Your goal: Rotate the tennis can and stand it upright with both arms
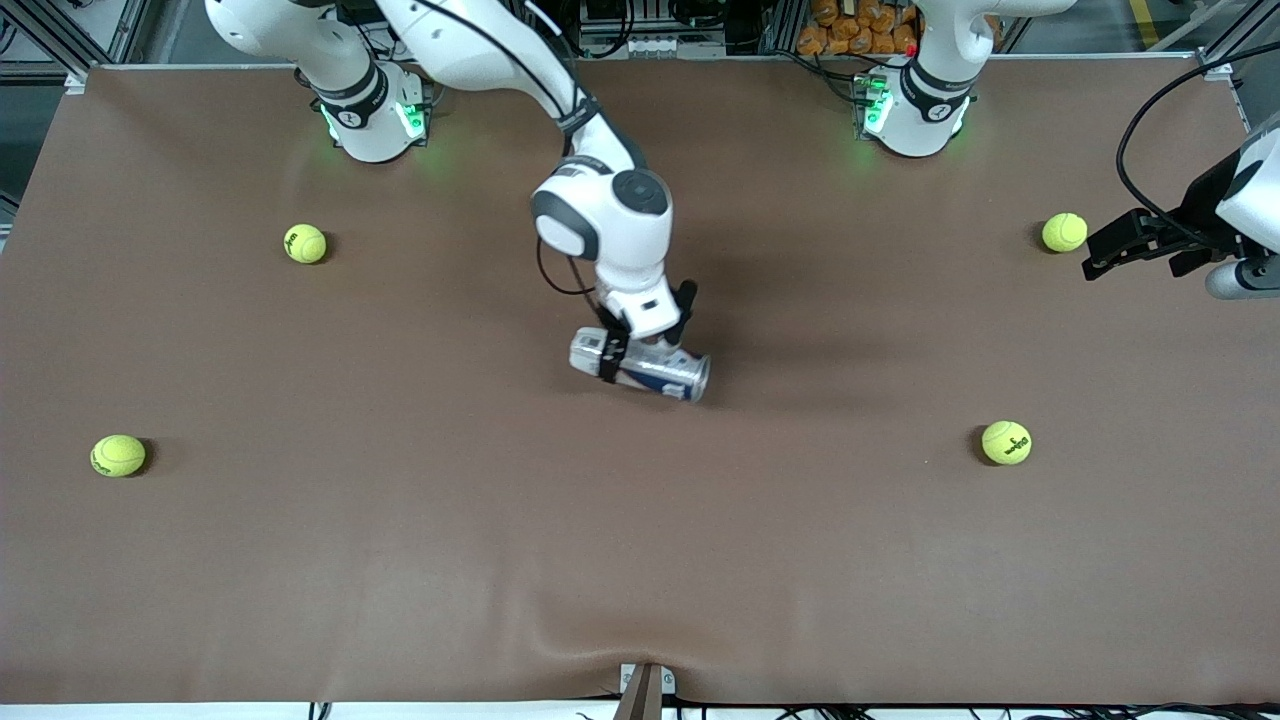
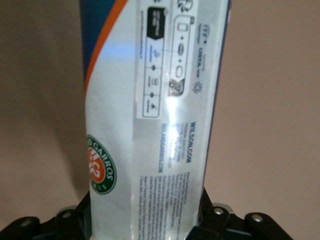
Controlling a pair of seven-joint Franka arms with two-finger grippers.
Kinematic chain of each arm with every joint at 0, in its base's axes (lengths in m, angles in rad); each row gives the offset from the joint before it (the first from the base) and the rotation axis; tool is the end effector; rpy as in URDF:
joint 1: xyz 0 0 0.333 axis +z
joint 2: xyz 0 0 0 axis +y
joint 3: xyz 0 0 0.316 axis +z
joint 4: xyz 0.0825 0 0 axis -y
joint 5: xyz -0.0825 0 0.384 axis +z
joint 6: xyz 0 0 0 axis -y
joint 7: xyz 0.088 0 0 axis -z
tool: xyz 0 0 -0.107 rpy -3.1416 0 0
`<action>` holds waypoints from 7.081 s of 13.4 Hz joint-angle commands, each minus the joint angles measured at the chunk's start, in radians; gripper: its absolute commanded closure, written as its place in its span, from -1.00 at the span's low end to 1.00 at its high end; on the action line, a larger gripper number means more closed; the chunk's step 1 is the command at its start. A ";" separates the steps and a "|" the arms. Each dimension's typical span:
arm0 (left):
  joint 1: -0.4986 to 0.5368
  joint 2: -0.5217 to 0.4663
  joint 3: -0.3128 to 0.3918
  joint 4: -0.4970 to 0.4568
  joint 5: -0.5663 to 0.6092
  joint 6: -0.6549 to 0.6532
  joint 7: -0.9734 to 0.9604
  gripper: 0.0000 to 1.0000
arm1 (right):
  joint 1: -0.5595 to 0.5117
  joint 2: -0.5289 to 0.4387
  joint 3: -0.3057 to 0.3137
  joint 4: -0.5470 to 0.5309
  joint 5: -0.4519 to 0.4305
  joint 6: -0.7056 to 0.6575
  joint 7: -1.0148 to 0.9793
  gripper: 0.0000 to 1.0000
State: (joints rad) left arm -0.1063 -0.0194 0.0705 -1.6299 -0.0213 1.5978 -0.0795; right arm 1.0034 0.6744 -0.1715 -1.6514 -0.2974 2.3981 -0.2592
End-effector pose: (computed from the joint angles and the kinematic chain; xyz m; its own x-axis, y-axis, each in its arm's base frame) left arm 0.5496 -0.0215 0.6096 0.9989 0.0442 -0.0145 0.0445 -0.9988 0.0216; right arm 0.4584 0.5218 0.2309 0.2311 0.9717 -0.0495 0.9274 -0.2046 0.3133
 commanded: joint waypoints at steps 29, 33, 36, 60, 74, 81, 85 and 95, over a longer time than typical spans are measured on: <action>0.046 0.251 -0.003 -0.131 -0.675 -0.075 0.173 -1.00 | -0.749 -0.552 -0.094 0.153 0.354 -0.779 0.030 -1.00; 0.043 0.355 -0.001 -0.151 -0.765 -0.068 0.399 -1.00 | -0.805 -0.668 -0.085 0.050 0.353 -0.801 0.175 -1.00; 0.042 0.427 -0.003 -0.171 -0.834 -0.065 0.510 -1.00 | -0.819 -0.762 -0.083 -0.085 0.353 -0.758 0.193 -1.00; -0.098 0.700 -0.141 -0.318 -1.402 0.309 0.827 -1.00 | -0.795 -0.756 -0.074 0.041 0.276 -0.856 0.245 -1.00; -0.124 0.707 -0.140 -0.317 -1.447 0.326 0.830 1.00 | -0.805 -0.705 -0.074 0.091 0.277 -0.846 0.245 -1.00; -0.162 0.615 -0.140 -0.245 -1.382 0.323 0.569 1.00 | -0.815 -0.624 -0.074 0.183 0.320 -0.850 0.242 -1.00; -0.211 0.530 -0.138 -0.193 -1.230 0.375 0.301 1.00 | -0.845 -0.622 -0.077 0.183 0.320 -0.847 0.241 -1.00; -0.420 0.452 -0.147 0.146 -0.601 0.399 -0.567 1.00 | -0.845 -0.622 -0.077 0.183 0.327 -0.849 0.242 -1.00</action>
State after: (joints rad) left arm -0.4683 0.4182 -0.0792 -1.5589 -0.7266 1.9898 -0.4949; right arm 0.1717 0.0368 -0.2562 -1.4995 0.0107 1.5661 -0.0232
